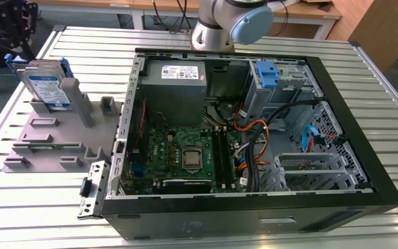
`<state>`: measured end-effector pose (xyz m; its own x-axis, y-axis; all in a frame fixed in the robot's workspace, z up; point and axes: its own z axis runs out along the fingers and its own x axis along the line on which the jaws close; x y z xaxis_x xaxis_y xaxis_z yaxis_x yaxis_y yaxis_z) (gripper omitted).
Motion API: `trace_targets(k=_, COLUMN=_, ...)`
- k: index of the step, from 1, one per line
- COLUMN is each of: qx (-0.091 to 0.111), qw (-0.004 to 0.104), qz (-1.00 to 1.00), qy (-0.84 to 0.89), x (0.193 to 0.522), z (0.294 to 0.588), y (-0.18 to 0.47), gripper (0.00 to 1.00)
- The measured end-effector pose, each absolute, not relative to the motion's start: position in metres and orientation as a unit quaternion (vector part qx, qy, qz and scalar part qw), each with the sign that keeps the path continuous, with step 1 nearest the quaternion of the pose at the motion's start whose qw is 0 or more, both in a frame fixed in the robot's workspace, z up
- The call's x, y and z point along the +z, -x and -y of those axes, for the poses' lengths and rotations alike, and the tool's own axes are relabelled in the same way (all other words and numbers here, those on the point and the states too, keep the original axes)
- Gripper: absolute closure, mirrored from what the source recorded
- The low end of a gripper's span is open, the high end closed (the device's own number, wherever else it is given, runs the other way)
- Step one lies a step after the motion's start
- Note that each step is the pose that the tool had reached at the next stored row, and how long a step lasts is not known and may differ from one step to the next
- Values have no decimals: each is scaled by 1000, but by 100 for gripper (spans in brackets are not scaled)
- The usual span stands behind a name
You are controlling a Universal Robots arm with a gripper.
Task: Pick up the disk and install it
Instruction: 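Pick up the disk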
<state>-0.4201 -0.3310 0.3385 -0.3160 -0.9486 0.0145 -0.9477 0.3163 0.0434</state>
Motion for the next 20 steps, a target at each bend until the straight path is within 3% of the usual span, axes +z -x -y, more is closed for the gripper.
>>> trace_targets(k=20, qx=-18, qw=14, qz=780, qy=-625, x=338, z=331, y=417, gripper=89)
